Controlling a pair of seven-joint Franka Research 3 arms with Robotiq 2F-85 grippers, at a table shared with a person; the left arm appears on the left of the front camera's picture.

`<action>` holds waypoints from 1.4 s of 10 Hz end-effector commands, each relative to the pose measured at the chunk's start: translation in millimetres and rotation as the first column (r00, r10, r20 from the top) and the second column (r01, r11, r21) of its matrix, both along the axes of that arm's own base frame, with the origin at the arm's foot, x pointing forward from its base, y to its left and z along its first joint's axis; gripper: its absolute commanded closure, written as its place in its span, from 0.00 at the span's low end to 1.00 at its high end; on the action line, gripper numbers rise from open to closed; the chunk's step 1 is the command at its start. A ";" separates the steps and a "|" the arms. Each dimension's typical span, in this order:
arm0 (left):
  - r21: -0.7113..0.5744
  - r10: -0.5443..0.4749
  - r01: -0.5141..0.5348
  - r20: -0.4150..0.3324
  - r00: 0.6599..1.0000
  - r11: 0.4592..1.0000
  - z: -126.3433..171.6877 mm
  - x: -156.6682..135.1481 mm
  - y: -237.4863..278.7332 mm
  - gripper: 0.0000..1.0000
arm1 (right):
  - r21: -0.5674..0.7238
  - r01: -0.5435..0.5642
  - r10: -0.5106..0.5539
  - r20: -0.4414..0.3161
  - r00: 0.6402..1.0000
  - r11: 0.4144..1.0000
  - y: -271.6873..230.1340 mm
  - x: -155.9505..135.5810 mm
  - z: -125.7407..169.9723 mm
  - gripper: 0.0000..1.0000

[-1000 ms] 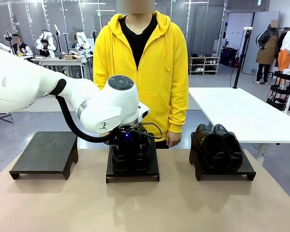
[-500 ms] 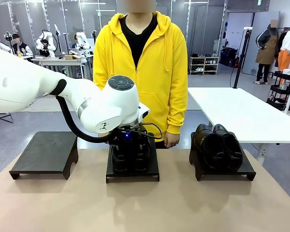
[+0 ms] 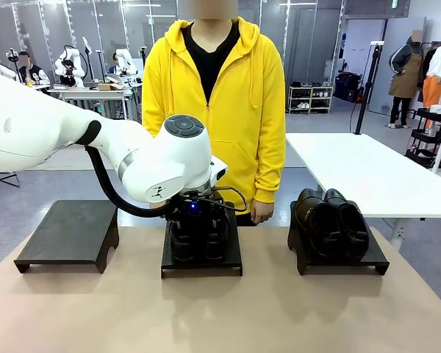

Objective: Place the shoes on the stand as instructed by the person.
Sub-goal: Pick up another pair of Shoes and place it on the Shoes Stand indicated by the person.

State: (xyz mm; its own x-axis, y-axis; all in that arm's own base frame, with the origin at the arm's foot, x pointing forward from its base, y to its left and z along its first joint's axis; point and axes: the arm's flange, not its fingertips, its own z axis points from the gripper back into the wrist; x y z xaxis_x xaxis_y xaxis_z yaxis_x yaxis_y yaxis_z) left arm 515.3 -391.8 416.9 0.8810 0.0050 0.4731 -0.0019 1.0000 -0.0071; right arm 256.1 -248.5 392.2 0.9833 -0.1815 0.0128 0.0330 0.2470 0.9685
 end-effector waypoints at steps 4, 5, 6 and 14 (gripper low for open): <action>-0.078 -0.097 0.091 -0.080 0.992 0.993 101.1 -49.9 36.1 0.00 | -0.015 0.003 -0.003 0.005 1.000 1.000 2.1 -3.4 -0.4 0.00; -0.158 -0.116 0.097 -0.116 0.986 0.983 116.4 -67.4 58.7 0.00 | -0.015 0.003 -0.003 0.005 1.000 1.000 2.1 -3.4 -0.4 0.00; -0.226 -0.151 0.120 -0.128 0.980 0.967 129.1 -84.2 88.5 0.00 | -0.015 0.003 -0.003 0.005 1.000 1.000 2.1 -3.4 -0.4 0.00; -0.752 -0.268 0.088 -0.121 0.956 0.653 102.6 -151.1 410.9 0.00 | -0.015 0.003 -0.003 0.005 1.000 1.000 2.1 -3.4 -0.4 0.00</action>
State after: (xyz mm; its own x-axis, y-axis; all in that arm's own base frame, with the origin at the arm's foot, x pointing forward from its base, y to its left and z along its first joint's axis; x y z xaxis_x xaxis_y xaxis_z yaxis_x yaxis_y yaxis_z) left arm 356.4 -0.1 522.7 0.9635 0.0963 0.2498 0.1141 0.6962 -0.7087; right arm 256.0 -248.4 392.1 0.9833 -0.1817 0.0122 0.0337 0.2475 0.9683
